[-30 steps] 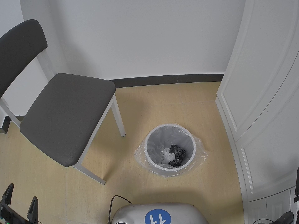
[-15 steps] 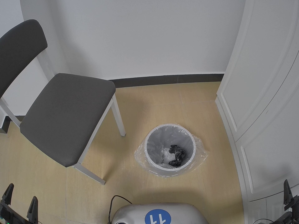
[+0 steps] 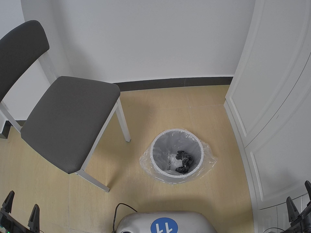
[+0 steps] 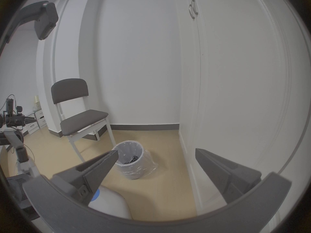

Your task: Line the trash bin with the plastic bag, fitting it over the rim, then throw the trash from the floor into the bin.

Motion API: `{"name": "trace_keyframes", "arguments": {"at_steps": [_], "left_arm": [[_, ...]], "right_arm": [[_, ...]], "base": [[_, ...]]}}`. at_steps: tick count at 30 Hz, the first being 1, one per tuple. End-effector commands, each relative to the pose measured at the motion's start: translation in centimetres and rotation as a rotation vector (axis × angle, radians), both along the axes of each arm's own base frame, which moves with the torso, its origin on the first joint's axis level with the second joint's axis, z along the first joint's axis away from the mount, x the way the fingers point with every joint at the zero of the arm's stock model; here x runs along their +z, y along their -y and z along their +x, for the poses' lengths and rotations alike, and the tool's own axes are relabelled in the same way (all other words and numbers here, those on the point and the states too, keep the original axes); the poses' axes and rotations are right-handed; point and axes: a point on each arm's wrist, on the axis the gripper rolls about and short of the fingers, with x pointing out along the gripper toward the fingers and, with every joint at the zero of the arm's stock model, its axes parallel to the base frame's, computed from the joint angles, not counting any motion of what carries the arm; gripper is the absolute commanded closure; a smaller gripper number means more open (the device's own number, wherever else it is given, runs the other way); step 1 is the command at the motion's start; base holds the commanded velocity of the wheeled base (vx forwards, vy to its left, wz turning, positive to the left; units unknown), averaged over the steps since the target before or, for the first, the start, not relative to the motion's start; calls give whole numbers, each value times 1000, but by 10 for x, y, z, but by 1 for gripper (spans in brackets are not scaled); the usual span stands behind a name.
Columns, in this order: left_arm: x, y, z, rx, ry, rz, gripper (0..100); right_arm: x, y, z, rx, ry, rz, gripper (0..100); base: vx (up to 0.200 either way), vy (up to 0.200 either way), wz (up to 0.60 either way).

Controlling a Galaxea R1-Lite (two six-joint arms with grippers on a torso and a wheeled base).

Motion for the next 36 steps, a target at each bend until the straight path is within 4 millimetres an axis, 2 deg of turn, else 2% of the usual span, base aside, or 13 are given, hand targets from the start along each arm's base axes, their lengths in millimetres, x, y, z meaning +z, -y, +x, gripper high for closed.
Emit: {"name": "trace_keyframes", "arguments": {"at_steps": [1,9,23,27,36], "left_arm": [[-5,0,0,-1,-3,0,0],[-5,0,0,-1,-3,0,0],[-5,0,0,-1,-3,0,0],[-5,0,0,-1,-3,0,0],[-5,0,0,-1,-3,0,0]], "right_arm": [[-6,5,0,-201,-9,11,0],[-6,4,0,-174,-17,91,0],[-11,3,1,-122,-59,1,0],[-10,3,2,-112,-78,56,0],[-11,3,1,-118,-61,25,0]], "base": [[0,0,0],[0,0,0],[0,0,0],[0,0,0],[0,0,0]]}}
